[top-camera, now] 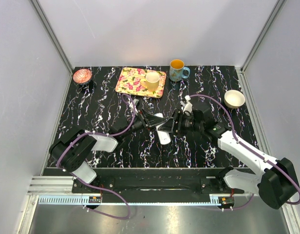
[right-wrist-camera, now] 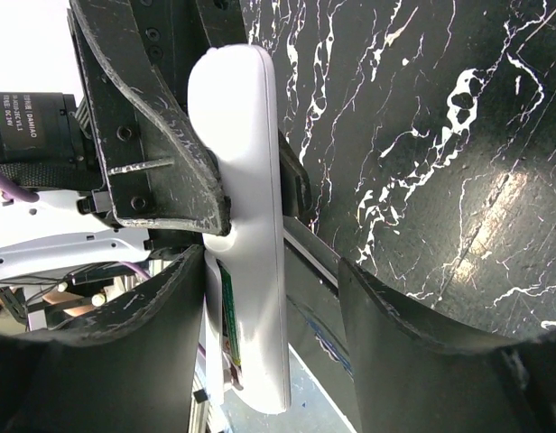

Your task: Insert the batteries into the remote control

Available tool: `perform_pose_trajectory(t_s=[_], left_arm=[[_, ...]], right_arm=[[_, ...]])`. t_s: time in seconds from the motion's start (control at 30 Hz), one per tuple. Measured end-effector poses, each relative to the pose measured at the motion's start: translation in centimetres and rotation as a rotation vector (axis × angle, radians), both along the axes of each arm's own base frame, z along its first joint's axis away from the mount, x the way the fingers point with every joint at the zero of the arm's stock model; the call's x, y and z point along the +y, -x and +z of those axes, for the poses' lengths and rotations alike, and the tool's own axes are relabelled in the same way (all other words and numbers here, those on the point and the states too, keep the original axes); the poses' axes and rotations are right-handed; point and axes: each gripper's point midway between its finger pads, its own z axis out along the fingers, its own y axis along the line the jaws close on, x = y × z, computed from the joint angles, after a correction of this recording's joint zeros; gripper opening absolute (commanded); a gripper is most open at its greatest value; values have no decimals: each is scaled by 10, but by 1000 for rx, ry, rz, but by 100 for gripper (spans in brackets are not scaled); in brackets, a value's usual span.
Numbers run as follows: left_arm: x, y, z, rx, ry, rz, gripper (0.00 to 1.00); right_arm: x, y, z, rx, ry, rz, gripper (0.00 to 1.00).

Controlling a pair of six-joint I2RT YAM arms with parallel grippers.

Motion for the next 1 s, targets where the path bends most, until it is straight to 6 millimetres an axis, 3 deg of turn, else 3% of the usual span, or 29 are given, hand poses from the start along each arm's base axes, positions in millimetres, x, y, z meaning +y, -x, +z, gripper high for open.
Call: perform_pose_trajectory(t_s=[0.63, 1.0], left_arm=[[-2, 2, 2, 70, 26, -14, 0], [-1, 0, 2, 64, 27, -4, 0]], right_arm=[[5, -14, 1, -13, -75, 43, 64], [5, -17, 2, -6, -86, 62, 73]])
